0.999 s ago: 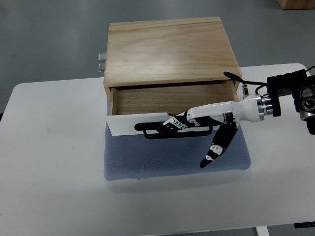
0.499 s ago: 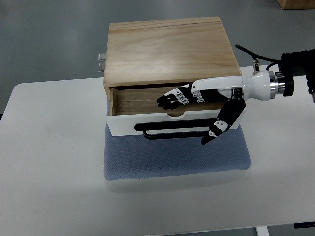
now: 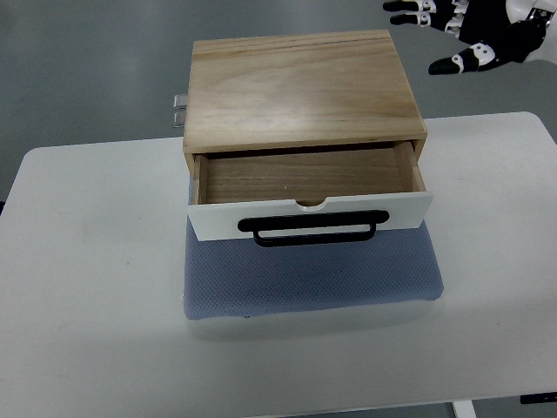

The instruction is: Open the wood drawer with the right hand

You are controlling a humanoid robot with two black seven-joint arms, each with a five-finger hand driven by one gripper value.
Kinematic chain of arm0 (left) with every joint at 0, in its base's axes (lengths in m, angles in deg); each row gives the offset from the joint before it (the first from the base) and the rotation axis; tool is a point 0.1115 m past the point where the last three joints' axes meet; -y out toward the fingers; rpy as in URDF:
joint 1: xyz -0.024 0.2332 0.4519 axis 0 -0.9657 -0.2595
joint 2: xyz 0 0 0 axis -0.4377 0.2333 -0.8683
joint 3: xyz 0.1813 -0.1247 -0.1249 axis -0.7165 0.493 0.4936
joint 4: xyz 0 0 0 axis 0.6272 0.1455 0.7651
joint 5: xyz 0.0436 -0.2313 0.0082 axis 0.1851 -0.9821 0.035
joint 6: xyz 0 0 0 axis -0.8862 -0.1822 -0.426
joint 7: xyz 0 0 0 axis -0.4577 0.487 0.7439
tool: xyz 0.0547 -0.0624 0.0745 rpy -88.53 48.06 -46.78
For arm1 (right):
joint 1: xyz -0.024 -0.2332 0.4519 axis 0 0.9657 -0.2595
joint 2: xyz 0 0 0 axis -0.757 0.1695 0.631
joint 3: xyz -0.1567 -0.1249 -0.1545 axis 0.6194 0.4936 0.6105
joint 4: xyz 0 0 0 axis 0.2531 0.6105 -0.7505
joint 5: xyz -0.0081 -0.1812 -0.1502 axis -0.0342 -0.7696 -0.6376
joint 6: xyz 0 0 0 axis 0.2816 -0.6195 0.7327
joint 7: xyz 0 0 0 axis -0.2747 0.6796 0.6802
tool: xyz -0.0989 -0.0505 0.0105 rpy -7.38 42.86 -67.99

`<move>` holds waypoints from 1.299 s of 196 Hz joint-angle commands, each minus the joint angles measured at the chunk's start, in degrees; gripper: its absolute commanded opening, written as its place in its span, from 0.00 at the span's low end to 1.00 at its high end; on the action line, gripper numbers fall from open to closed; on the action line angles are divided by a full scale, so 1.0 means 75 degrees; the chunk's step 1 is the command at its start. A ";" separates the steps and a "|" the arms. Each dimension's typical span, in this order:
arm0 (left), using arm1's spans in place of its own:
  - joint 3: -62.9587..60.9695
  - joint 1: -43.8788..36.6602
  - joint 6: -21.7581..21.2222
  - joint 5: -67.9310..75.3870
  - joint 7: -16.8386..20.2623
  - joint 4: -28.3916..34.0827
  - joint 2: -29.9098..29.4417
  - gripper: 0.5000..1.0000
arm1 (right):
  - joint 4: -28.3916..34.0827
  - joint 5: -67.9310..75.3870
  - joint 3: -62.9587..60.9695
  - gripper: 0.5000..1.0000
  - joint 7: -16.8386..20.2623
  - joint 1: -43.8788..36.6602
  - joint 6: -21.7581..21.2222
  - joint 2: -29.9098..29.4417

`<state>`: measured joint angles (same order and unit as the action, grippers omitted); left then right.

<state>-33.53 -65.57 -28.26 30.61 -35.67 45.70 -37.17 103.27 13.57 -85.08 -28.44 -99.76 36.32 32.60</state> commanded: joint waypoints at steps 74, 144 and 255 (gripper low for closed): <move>0.0000 -0.0007 0.0000 0.0001 0.0000 0.0000 0.0000 1.00 | -0.4677 0.3478 -0.0880 0.90 0.2033 0.1311 0.0000 -0.2474; 0.0000 0.0005 0.0000 0.0001 0.0000 0.0000 0.0000 1.00 | -0.4947 0.5095 -0.0857 0.90 0.3287 0.1592 0.0788 -0.3212; 0.0000 -0.0007 0.0000 0.0001 0.0000 0.0000 0.0000 1.00 | -0.4947 0.4896 -0.0763 0.91 0.3240 0.1874 0.0788 -0.3786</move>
<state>-33.53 -65.58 -28.26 30.61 -35.67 45.70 -37.17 66.17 50.31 -90.82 -4.14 -85.81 41.86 4.82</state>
